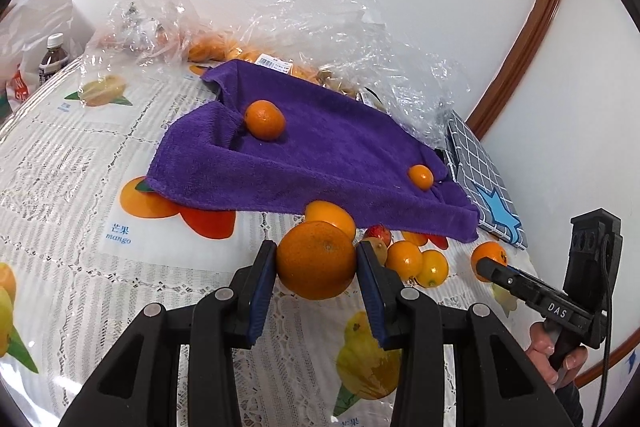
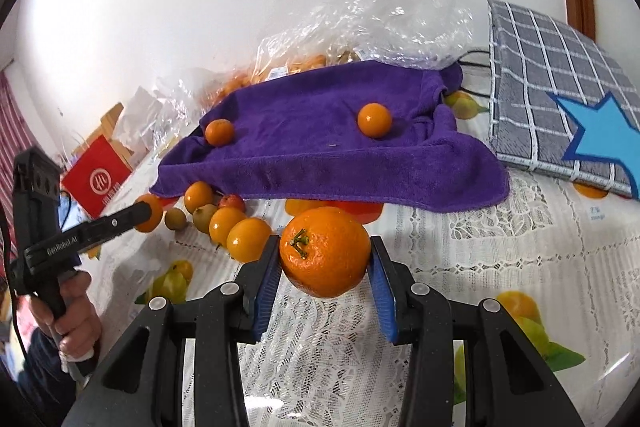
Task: Organize fruits
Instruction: 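Lift the large orange with the right gripper and carry it over the towel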
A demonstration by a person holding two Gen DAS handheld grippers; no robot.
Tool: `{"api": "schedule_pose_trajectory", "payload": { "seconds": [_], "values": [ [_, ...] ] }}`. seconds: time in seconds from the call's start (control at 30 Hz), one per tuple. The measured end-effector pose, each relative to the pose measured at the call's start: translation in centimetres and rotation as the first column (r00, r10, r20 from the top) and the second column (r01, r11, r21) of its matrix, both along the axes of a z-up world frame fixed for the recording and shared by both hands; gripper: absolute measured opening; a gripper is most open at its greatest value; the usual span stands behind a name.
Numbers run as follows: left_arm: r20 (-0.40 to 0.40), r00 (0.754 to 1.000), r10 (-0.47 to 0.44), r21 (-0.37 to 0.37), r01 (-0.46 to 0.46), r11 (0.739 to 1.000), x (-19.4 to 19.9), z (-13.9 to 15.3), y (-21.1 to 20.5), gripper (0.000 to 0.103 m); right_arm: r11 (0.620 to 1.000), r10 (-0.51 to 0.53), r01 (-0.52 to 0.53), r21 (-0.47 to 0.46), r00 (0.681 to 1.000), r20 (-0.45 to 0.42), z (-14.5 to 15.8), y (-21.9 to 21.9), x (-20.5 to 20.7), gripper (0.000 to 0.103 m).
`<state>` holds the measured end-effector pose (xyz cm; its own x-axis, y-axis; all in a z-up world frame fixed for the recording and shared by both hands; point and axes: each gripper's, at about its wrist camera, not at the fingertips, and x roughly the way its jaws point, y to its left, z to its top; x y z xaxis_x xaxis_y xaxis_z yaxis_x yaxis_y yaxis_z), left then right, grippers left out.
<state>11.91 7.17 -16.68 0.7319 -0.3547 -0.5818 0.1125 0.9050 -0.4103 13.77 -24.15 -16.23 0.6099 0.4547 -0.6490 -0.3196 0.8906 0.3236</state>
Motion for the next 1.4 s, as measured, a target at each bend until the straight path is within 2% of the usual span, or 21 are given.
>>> {"api": "schedule_pose_trajectory", "payload": {
  "seconds": [0.3,0.47,0.63,0.77,0.93,1.1,1.23,1.4],
  "values": [
    [0.009,1.0,-0.01,0.002,0.01,1.0,-0.4,0.1,-0.3,0.038,0.995,-0.026,0.03,0.095,0.999,-0.041,-0.3,-1.7,0.1,0.042],
    [0.017,1.0,-0.015,-0.007,0.015,1.0,-0.4,0.2,-0.2,0.038,0.996,-0.026,0.03,0.087,0.999,-0.046,-0.2,-1.6,-0.1,0.042],
    [0.032,0.999,0.014,-0.022,-0.013,1.0,-0.6,0.6,0.3,0.038,0.999,-0.024,0.025,0.031,0.999,-0.024,0.5,-1.0,0.0,0.042],
    [0.032,0.999,0.006,-0.047,-0.005,0.999,-0.2,1.3,0.6,0.038,0.998,-0.018,0.016,0.066,1.0,0.026,2.6,-1.1,0.7,0.042],
    [0.075,0.997,0.026,-0.023,-0.024,0.999,1.5,3.8,1.4,0.038,0.998,-0.019,0.014,0.054,0.996,0.092,5.0,-1.0,3.0,0.042],
    [0.057,0.994,0.093,-0.034,-0.091,0.995,5.2,5.2,2.2,0.038,0.997,-0.064,0.061,0.037,0.995,0.08,5.5,-1.1,7.0,0.042],
    [0.057,0.991,0.119,0.014,-0.119,0.993,8.4,5.1,1.4,0.038,0.995,-0.094,0.092,0.037,0.994,0.052,4.7,-1.2,10.2,0.042],
    [0.058,0.992,0.11,0.045,-0.113,0.993,10.0,3.6,0.7,0.038,0.991,-0.093,0.094,0.09,0.996,-0.019,1.9,-1.5,11.4,0.042]
  ]
}}
